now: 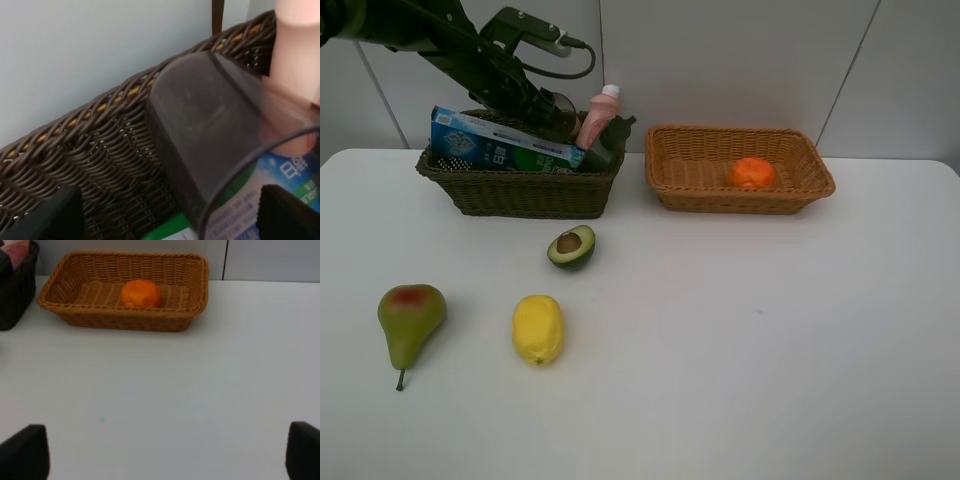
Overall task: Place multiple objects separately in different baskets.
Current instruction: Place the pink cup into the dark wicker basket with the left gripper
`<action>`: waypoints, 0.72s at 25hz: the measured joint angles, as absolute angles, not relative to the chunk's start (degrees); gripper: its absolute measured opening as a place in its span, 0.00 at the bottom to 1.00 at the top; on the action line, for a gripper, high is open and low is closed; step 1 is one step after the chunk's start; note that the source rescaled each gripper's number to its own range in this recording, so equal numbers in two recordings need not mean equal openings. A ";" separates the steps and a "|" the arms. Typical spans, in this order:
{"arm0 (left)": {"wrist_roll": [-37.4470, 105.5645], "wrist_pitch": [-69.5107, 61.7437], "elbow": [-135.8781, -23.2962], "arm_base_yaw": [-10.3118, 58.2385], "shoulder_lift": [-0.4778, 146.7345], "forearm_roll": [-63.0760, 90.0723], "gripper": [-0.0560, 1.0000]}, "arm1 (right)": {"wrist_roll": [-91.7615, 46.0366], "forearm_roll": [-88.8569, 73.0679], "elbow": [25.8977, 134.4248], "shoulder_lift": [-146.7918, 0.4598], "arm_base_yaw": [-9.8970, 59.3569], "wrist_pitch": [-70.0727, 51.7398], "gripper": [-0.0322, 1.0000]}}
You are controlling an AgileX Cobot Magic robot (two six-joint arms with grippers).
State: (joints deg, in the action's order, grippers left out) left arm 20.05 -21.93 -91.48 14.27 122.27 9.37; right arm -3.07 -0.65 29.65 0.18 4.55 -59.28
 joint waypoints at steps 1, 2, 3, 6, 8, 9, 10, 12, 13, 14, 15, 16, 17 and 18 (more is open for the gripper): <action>20.05 -21.93 -91.48 14.27 122.27 9.37 0.92 | -3.07 -0.65 29.65 0.18 4.55 -59.28 1.00; 20.05 -21.93 -91.48 14.27 122.27 9.37 0.92 | -3.07 -0.65 29.65 0.18 4.55 -59.28 1.00; 20.05 -21.93 -91.48 14.27 122.27 9.37 0.92 | -3.07 -0.65 29.65 0.18 4.55 -59.28 1.00; 20.05 -21.87 -91.48 14.27 122.27 9.37 0.92 | -3.07 -0.65 29.65 0.18 4.55 -59.28 1.00; 20.05 -21.81 -91.48 14.27 122.27 9.37 0.92 | -3.07 -0.65 29.65 0.18 4.55 -59.28 1.00; 20.05 -21.81 -91.48 14.27 122.27 9.37 0.92 | -3.07 -0.65 29.65 0.18 4.55 -59.28 1.00; 19.95 -21.81 -91.48 14.27 122.27 9.41 0.92 | -3.07 -0.65 29.65 0.18 4.55 -59.28 1.00; 19.17 -22.12 -91.48 14.27 122.27 9.48 0.94 | -3.07 -0.65 29.65 0.18 4.55 -59.28 1.00; 18.65 -22.28 -91.48 14.27 122.27 9.61 0.97 | -3.07 -0.65 29.65 0.18 4.55 -59.28 1.00; 18.53 -22.57 -91.48 14.27 122.12 9.61 0.98 | -3.07 -0.65 29.65 0.18 4.55 -59.28 1.00; 18.45 -22.91 -91.48 14.27 121.97 9.61 0.99 | -3.07 -0.65 29.65 0.18 4.55 -59.28 1.00; 18.40 -23.14 -91.48 14.27 121.64 9.61 0.99 | -3.07 -0.65 29.65 0.18 4.55 -59.28 1.00; 18.40 -23.39 -91.48 14.27 121.28 9.61 0.99 | -3.07 -0.65 29.65 0.18 4.55 -59.28 1.00; 18.40 -23.63 -91.48 14.27 120.64 9.61 0.99 | -3.07 -0.65 29.65 0.18 4.55 -59.28 1.00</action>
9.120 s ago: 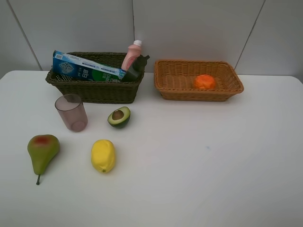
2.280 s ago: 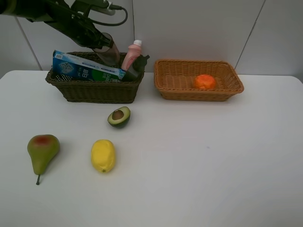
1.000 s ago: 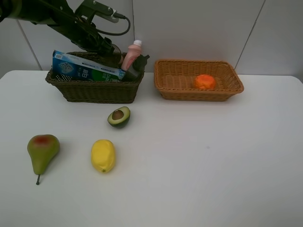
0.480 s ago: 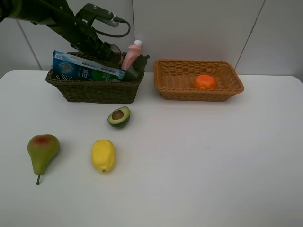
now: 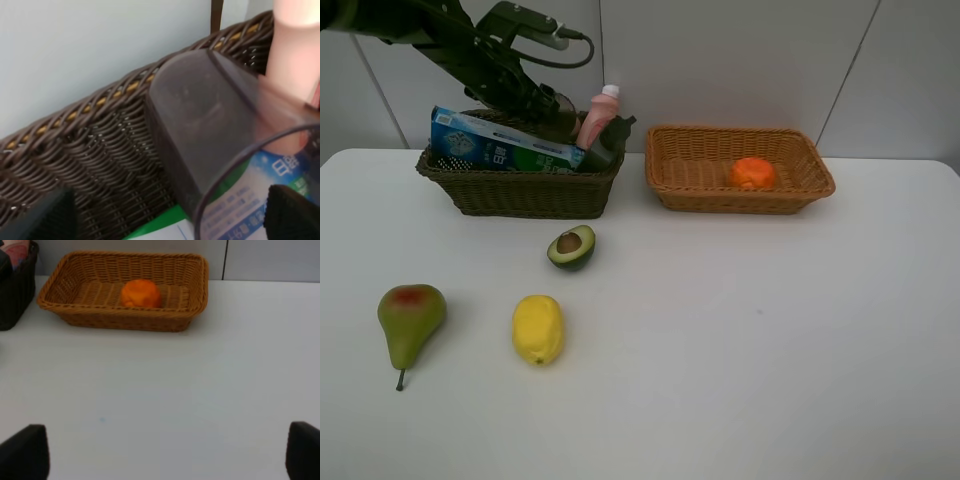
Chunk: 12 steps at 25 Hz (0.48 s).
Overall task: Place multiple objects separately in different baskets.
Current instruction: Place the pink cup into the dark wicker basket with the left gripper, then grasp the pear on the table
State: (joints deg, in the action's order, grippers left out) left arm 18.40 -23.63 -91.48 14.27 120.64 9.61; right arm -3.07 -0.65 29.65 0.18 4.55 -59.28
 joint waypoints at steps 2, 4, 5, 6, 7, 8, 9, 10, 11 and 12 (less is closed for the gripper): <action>18.40 -24.67 -91.48 14.27 119.08 9.61 1.00 | -3.07 -0.65 29.65 0.18 4.55 -59.28 1.00; 18.40 -26.26 -91.48 14.27 117.40 9.61 1.00 | -3.07 -0.65 29.65 0.18 4.55 -59.28 1.00; 18.40 -27.48 -91.48 14.27 116.54 9.56 1.00 | -3.07 -0.65 29.65 0.18 4.55 -59.28 1.00; 18.40 -28.91 -91.48 14.27 115.83 9.40 1.00 | -3.07 -0.65 29.65 0.18 4.55 -59.28 1.00; 18.40 -30.58 -91.48 14.27 114.91 9.41 1.00 | -3.07 -0.65 29.65 0.18 4.55 -59.28 1.00; 18.40 -31.98 -91.48 14.27 114.02 9.41 1.00 | -3.07 -0.65 29.65 0.18 4.55 -59.28 1.00; 18.40 -33.72 -91.48 14.27 113.08 9.41 1.00 | -3.07 -0.65 29.65 0.18 4.55 -59.28 1.00; 18.45 -35.54 -91.48 14.27 112.27 9.41 1.00 | -3.07 -0.65 29.65 0.18 4.55 -59.28 1.00; 18.45 -37.17 -91.48 14.27 111.22 9.41 1.00 | -3.07 -0.65 29.65 0.18 4.55 -59.28 1.00; 18.45 -39.10 -91.41 14.27 110.05 9.41 1.00 | -3.07 -0.65 29.65 0.18 4.55 -59.28 1.00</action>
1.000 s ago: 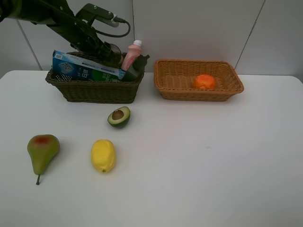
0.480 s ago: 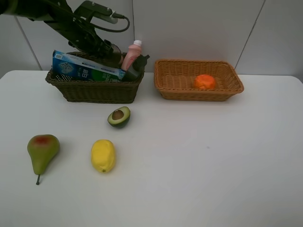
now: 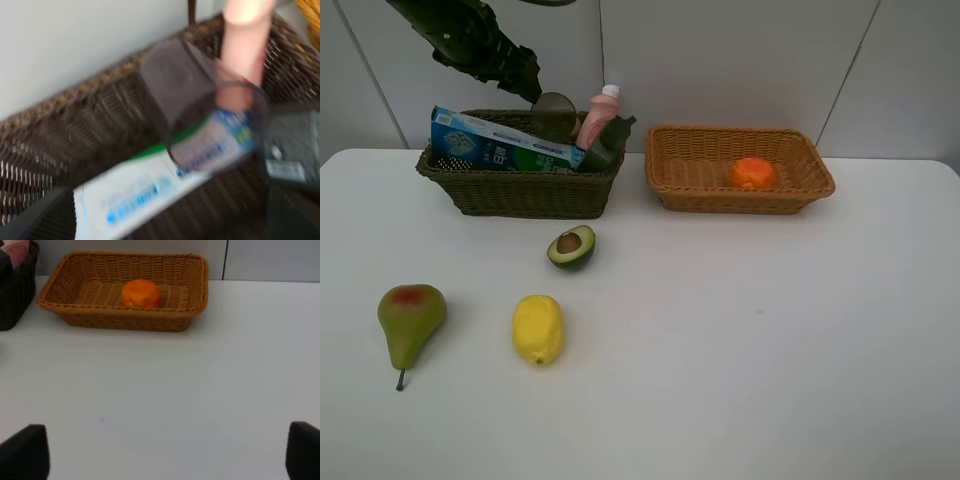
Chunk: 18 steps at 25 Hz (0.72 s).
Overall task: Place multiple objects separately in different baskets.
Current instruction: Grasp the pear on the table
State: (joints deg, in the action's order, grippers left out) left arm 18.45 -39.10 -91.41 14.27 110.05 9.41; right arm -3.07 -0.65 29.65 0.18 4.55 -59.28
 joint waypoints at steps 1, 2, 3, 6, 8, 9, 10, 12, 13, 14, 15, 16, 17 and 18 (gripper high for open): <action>18.38 -40.61 -90.88 14.27 108.90 9.46 1.00 | -3.07 -0.65 29.65 0.18 4.55 -59.28 1.00; 18.09 -41.79 -90.06 14.27 107.38 9.46 1.00 | -3.07 -0.65 29.65 0.18 4.55 -59.28 1.00; 17.31 -42.50 -88.82 14.27 105.73 9.46 1.00 | -3.07 -0.65 29.65 0.18 4.55 -59.28 1.00; 14.01 -43.08 -83.13 14.27 100.41 9.41 1.00 | -3.07 -0.65 29.65 0.18 4.55 -59.28 1.00; 11.10 -42.79 -78.45 14.27 96.69 9.14 1.00 | -3.07 -0.65 29.65 0.18 4.55 -59.28 1.00; 9.08 -42.66 -75.77 14.27 95.22 8.94 1.00 | -3.07 -0.65 29.65 0.18 4.55 -59.28 1.00; 6.89 -42.66 -73.09 14.27 93.58 8.55 1.00 | -3.07 -0.65 29.65 0.18 4.55 -59.28 1.00; 2.90 -42.59 -68.63 14.27 91.11 7.53 1.00 | -3.07 -0.65 29.65 0.18 4.55 -59.28 1.00; 0.62 -42.59 -66.43 14.27 89.98 6.96 1.00 | -3.07 -0.65 29.65 0.18 4.55 -59.28 1.00; -1.87 -42.65 -64.68 14.27 89.00 6.39 1.00 | -3.07 -0.65 29.65 0.18 4.55 -59.28 1.00; -4.20 -42.77 -62.68 14.27 88.17 5.67 1.00 | -3.07 -0.65 29.65 0.18 4.55 -59.28 1.00; -7.22 -43.19 -60.83 14.27 87.66 5.02 1.00 | -3.07 -0.65 29.65 0.18 4.55 -59.28 1.00; -10.27 -43.74 -59.19 14.27 87.21 4.12 1.00 | -3.07 -0.65 29.65 0.18 4.55 -59.28 1.00; -12.63 -44.53 -58.01 14.27 87.03 3.11 1.00 | -3.07 -0.65 29.65 0.18 4.55 -59.28 1.00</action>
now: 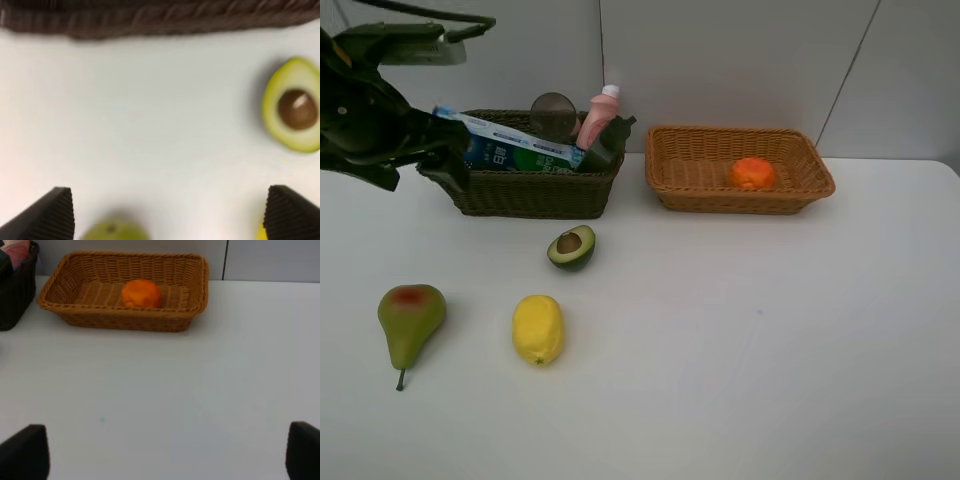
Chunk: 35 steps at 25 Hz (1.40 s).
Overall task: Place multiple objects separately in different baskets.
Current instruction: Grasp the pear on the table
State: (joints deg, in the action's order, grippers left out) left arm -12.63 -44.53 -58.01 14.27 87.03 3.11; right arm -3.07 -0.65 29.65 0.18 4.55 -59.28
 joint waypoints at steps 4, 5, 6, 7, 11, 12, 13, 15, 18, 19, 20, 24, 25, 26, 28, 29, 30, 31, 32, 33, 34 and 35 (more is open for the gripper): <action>-18.01 -47.69 -54.87 14.27 86.94 0.61 1.00 | -3.07 -0.65 29.65 0.18 4.55 -59.28 1.00; -18.59 -48.12 -54.46 14.27 86.94 0.42 1.00 | -3.07 -0.65 29.65 0.18 4.55 -59.28 1.00; -19.37 -48.24 -53.88 14.27 86.86 0.00 1.00 | -3.07 -0.65 29.65 0.18 4.55 -59.28 1.00; -20.04 -48.38 -53.28 14.27 86.87 -0.48 1.00 | -3.07 -0.65 29.65 0.18 4.55 -59.28 1.00; -22.45 -47.29 -48.87 14.27 86.85 -2.54 1.00 | -3.07 -0.65 29.65 0.18 4.55 -59.28 1.00; -22.75 -46.08 -47.47 14.27 86.85 -2.85 1.00 | -3.07 -0.65 29.65 0.18 4.55 -59.28 1.00; -23.05 -44.63 -46.12 14.27 86.85 -2.98 1.00 | -3.07 -0.65 29.65 0.18 4.55 -59.28 1.00; -23.62 -41.56 -43.87 14.27 86.85 -3.12 1.00 | -3.07 -0.65 29.65 0.18 4.55 -59.28 1.00; -23.81 -37.44 -41.16 14.27 86.85 -3.12 1.00 | -3.07 -0.65 29.65 0.18 4.55 -59.28 1.00; -23.97 -36.63 -40.65 14.27 87.03 -3.12 1.00 | -3.07 -0.65 29.65 0.18 4.55 -59.28 1.00; -24.03 -36.07 -40.46 14.27 87.55 -3.12 1.00 | -3.07 -0.65 29.65 0.18 4.55 -59.28 1.00; -24.23 -33.95 -40.29 14.27 91.78 -2.95 1.00 | -3.07 -0.65 29.65 0.18 4.55 -59.28 1.00; -24.23 -33.35 -40.29 14.27 92.79 -2.90 1.00 | -3.07 -0.65 29.65 0.18 4.55 -59.28 1.00; -24.23 -32.63 -40.29 14.27 93.55 -2.74 1.00 | -3.07 -0.65 29.65 0.18 4.55 -59.28 1.00; -24.23 -31.63 -40.29 14.27 94.89 -2.75 1.00 | -3.07 -0.65 29.65 0.18 4.55 -59.28 1.00; -24.23 -31.24 -40.27 14.27 95.47 -2.75 1.00 | -3.07 -0.65 29.65 0.18 4.55 -59.28 1.00; -24.23 -31.10 -40.27 14.27 95.97 -2.75 1.00 | -3.07 -0.65 29.65 0.18 4.55 -59.28 1.00; -24.23 -30.97 -40.27 14.27 96.62 -2.75 1.00 | -3.07 -0.65 29.65 0.18 4.55 -59.28 1.00; -24.23 -30.90 -40.27 14.27 97.26 -2.75 1.00 | -3.07 -0.65 29.65 0.18 4.55 -59.28 1.00; -24.23 -30.85 -40.27 14.27 97.88 -2.75 1.00 | -3.07 -0.65 29.65 0.18 4.55 -59.28 1.00; -24.23 -30.69 -40.27 14.27 98.37 -2.75 1.00 | -3.07 -0.65 29.65 0.18 4.55 -59.28 1.00; -24.23 -30.47 -40.27 14.27 98.82 -2.75 1.00 | -3.07 -0.65 29.65 0.18 4.55 -59.28 1.00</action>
